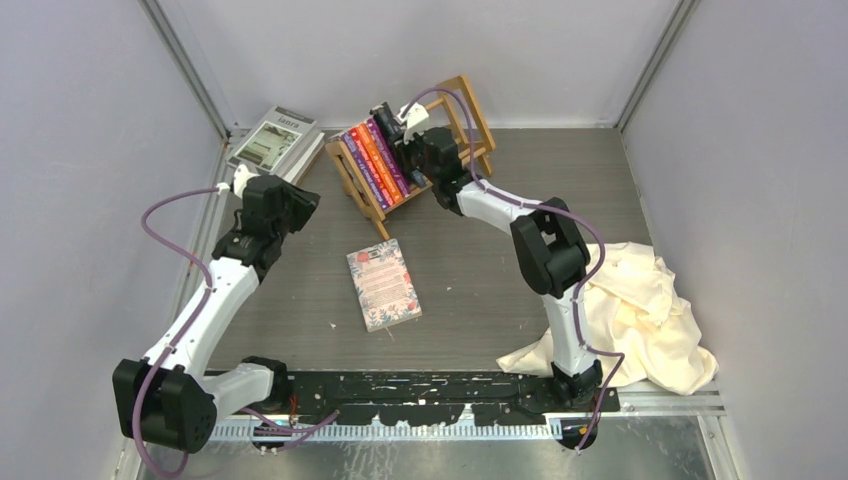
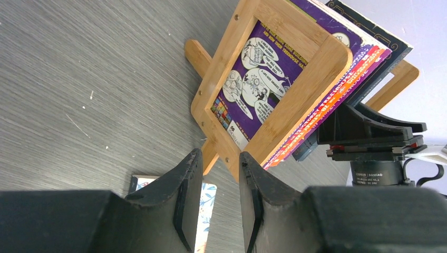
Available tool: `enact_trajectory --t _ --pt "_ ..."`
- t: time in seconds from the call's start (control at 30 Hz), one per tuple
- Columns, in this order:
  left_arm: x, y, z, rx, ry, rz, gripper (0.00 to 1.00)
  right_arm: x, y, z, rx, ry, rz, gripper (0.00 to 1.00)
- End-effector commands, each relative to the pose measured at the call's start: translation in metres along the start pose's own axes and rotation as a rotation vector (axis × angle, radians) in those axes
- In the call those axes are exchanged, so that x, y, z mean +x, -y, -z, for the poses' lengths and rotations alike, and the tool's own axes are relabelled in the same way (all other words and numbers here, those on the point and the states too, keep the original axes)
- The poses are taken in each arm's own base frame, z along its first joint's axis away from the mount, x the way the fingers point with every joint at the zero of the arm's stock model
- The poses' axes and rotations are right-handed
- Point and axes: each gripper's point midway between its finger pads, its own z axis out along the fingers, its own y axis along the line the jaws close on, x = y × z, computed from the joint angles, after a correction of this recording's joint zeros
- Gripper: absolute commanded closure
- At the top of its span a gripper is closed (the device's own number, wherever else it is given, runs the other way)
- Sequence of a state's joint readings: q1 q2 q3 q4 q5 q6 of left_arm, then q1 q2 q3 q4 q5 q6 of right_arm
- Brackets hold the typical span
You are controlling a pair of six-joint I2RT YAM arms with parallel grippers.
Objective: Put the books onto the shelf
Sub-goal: Place the book on the shelf.
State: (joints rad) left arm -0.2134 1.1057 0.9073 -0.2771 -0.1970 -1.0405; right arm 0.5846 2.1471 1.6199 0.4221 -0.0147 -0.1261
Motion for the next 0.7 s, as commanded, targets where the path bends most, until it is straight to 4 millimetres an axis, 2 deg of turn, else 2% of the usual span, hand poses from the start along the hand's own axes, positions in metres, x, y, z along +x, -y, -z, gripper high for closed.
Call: enact_trajectory --t 0.0,0.07,0.17,0.43,0.5,0.67 --pt "-0.015 0.017 0.004 0.073 0.055 0.026 0.68 -0.084 -0.002 0.019 0.007 0.186 0.007 0.46" --pt "-0.015 0.017 0.004 0.073 0.053 0.028 0.68 -0.088 -0.002 0.02 0.008 0.187 0.007 0.4" --pt "-0.015 0.018 0.004 0.07 0.051 0.03 0.68 -0.095 -0.001 0.022 0.011 0.191 0.006 0.38" --pt "-0.019 0.02 0.008 0.059 0.05 0.032 0.68 -0.121 -0.003 0.034 0.007 0.22 -0.005 0.37" --pt "-0.019 0.02 0.008 0.052 0.047 0.033 0.68 -0.127 0.004 0.038 0.042 0.224 -0.013 0.37" --pt "-0.02 0.02 0.01 0.042 0.046 0.041 0.68 -0.142 0.007 0.05 0.05 0.234 -0.02 0.37"
